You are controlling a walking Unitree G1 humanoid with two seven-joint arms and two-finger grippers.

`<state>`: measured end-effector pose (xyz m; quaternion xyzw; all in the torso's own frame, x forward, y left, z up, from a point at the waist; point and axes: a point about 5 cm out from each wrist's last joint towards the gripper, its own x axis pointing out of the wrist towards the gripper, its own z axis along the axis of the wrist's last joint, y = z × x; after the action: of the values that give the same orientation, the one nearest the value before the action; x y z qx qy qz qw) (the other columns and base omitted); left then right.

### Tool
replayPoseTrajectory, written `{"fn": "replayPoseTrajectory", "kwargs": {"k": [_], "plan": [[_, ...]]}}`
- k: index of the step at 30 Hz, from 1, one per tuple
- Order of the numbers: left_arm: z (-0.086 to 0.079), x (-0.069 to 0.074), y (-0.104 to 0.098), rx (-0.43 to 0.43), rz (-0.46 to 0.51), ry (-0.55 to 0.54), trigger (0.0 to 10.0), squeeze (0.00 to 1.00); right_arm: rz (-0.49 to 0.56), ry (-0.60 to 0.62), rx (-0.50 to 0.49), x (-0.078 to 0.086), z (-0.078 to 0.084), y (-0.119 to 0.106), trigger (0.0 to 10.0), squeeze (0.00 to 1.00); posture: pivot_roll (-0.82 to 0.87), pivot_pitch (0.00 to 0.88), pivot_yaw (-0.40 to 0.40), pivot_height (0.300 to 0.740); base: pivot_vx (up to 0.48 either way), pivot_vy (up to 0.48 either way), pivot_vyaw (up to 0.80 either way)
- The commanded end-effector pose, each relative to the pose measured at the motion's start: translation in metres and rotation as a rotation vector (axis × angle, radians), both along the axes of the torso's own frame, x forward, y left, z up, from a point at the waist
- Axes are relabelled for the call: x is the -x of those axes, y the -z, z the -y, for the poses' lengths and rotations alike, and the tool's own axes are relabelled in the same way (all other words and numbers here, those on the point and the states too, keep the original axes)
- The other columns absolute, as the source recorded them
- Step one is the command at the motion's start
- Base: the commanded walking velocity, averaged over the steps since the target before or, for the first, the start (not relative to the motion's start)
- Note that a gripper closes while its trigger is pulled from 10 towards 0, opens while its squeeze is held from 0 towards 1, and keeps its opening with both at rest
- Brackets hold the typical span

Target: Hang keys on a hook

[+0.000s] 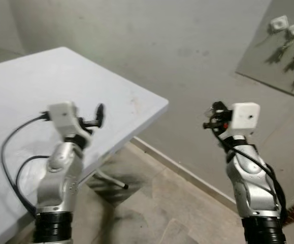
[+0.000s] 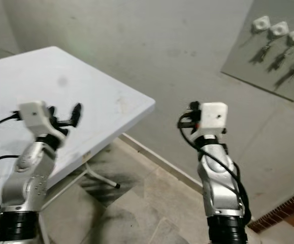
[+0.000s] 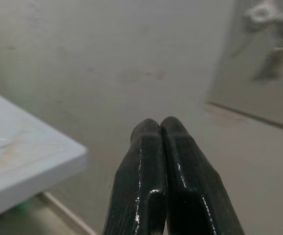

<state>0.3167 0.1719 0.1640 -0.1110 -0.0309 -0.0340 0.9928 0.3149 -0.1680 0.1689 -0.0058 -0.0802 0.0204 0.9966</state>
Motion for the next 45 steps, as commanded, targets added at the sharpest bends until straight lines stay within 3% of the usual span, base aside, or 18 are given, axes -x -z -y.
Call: {"fn": "replayPoseTrajectory", "kwargs": {"k": [1, 7, 18, 28, 33, 45], "plan": [[0.0, -0.004, -0.005, -0.006, 0.009, -0.008, 10.0, 0.0, 0.017, 0.01, 0.002, -0.001, 0.001, -0.005, 10.0, 0.0, -0.01, 0.0, -0.06, 0.74, 0.0, 0.0, -0.79], [0.008, -0.006, -0.005, -0.009, 0.015, 0.004, 10.0, 0.0, 0.021, 0.026, 0.0, 0.0, 0.003, -0.005, 10.0, 0.0, -0.02, 0.0, -0.051, 0.74, 0.0, 0.0, -0.79], [0.006, -0.009, -0.007, -0.03, 0.027, -0.011, 10.0, 0.0, 0.023, 0.037, -0.007, 0.0, 0.003, -0.005, 10.0, 0.0, -0.02, 0.0, -0.041, 0.74, 0.0, 0.0, -0.79], [0.011, -0.007, -0.004, -0.014, 0.014, -0.004, 10.0, 0.0, -0.038, 0.151, -0.033, -0.003, 0.008, 0.0, 10.0, 0.0, -0.01, 0.0, -0.038, 0.74, 0.0, 0.0, 0.0], [0.011, -0.005, -0.003, 0.005, 0.007, 0.007, 10.0, 0.0, -0.094, 0.175, -0.083, -0.004, 0.011, 0.005, 10.0, 0.0, -0.01, 0.0, -0.042, 0.74, 0.0, 0.0, 0.0], [0.006, -0.004, 0.001, 0.059, -0.021, -0.013, 10.0, 0.0, -0.137, 0.173, -0.098, 0.0, 0.011, 0.007, 10.0, 0.0, -0.02, 0.0, -0.043, 0.74, 0.121, 0.0, 0.0]]}}
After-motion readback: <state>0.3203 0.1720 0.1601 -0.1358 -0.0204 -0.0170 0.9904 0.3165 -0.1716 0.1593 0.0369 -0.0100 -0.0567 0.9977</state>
